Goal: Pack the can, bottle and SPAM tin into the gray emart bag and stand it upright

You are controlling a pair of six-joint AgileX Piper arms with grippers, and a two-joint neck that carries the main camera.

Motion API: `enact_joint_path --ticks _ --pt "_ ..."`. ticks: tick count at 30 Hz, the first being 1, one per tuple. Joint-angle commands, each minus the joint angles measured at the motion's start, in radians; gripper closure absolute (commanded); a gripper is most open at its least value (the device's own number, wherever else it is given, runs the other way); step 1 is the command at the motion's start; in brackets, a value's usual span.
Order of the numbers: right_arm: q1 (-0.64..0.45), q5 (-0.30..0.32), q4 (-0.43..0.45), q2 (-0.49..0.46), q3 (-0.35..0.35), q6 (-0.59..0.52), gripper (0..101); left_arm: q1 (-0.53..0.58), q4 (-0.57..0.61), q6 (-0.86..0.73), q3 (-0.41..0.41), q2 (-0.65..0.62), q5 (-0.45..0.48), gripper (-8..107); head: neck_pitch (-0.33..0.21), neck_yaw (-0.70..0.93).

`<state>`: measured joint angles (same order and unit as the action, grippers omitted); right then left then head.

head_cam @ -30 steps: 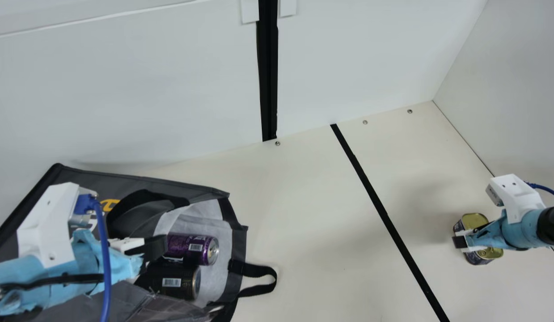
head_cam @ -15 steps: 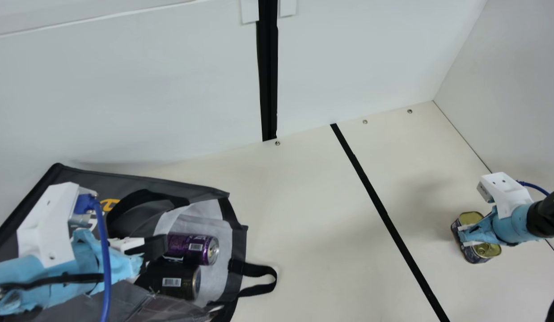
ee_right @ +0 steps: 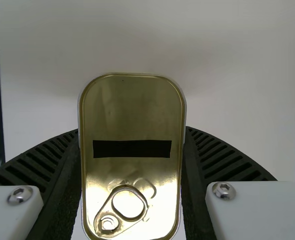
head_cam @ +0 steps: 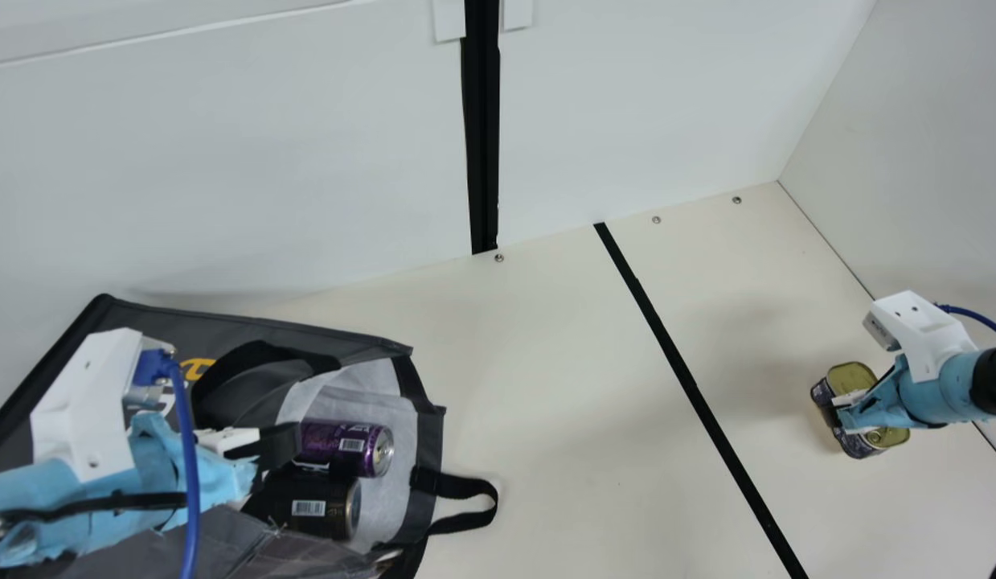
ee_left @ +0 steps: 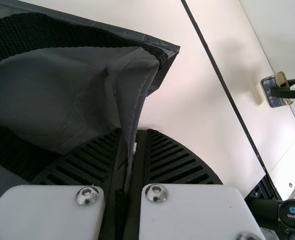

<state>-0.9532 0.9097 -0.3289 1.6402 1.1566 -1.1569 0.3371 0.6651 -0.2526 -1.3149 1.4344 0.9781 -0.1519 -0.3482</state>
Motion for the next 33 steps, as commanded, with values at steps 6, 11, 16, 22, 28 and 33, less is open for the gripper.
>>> enact_joint_path --ticks 6,11,16,22,28,33 --pt "-0.011 0.104 -0.03 -0.024 0.043 -0.142 101 0.0 0.0 0.0 0.0 0.0 0.0 107 -0.023 -0.001" --pt "-0.01 0.168 -0.044 -0.04 0.067 -0.223 101 0.0 0.0 0.0 0.0 0.0 0.0 107 -0.023 -0.001" --pt "-0.001 0.226 -0.054 -0.06 0.08 -0.292 101 0.0 0.0 0.0 0.0 0.0 0.0 107 -0.023 -0.001" --pt "0.014 0.299 -0.062 -0.089 0.086 -0.365 101 0.0 0.0 0.0 0.0 0.0 0.0 107 -0.023 -0.001" --pt "0.051 0.31 -0.069 -0.124 0.033 -0.431 101 0.0 0.0 0.0 0.0 0.0 0.0 107 -0.023 -0.001" --pt "0.087 0.31 -0.072 -0.158 -0.027 -0.477 101 0.0 0.0 0.0 0.0 0.0 0.0 107 -0.023 -0.001"
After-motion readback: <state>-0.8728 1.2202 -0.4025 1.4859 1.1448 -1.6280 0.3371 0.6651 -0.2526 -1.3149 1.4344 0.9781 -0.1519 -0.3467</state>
